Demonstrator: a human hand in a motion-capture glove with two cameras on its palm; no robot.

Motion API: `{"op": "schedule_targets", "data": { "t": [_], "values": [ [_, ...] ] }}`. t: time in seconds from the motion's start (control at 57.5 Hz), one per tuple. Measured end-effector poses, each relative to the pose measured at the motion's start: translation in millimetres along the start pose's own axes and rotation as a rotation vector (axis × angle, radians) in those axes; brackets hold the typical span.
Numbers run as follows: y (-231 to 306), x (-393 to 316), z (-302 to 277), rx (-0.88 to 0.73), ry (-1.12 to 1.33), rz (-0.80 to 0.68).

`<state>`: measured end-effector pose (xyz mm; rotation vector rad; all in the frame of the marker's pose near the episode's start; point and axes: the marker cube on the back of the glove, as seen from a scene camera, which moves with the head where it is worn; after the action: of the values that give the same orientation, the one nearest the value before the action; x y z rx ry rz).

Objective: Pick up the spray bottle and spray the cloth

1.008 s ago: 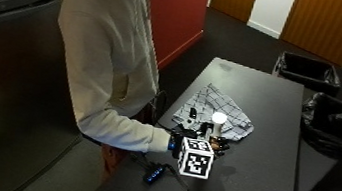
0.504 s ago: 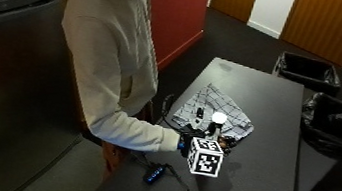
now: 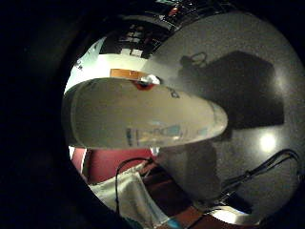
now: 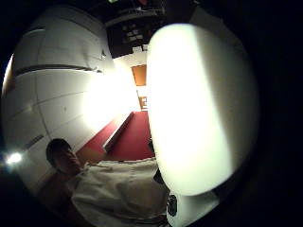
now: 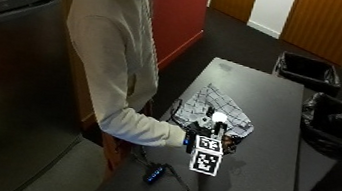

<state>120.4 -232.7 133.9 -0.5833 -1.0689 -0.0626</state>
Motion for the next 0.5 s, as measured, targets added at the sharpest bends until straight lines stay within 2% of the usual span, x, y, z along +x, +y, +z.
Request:
{"op": "schedule_targets", "data": {
  "t": [0.504],
  "values": [
    [-12, -11, 18, 0.145, -0.020, 0.036]
  ]
}}
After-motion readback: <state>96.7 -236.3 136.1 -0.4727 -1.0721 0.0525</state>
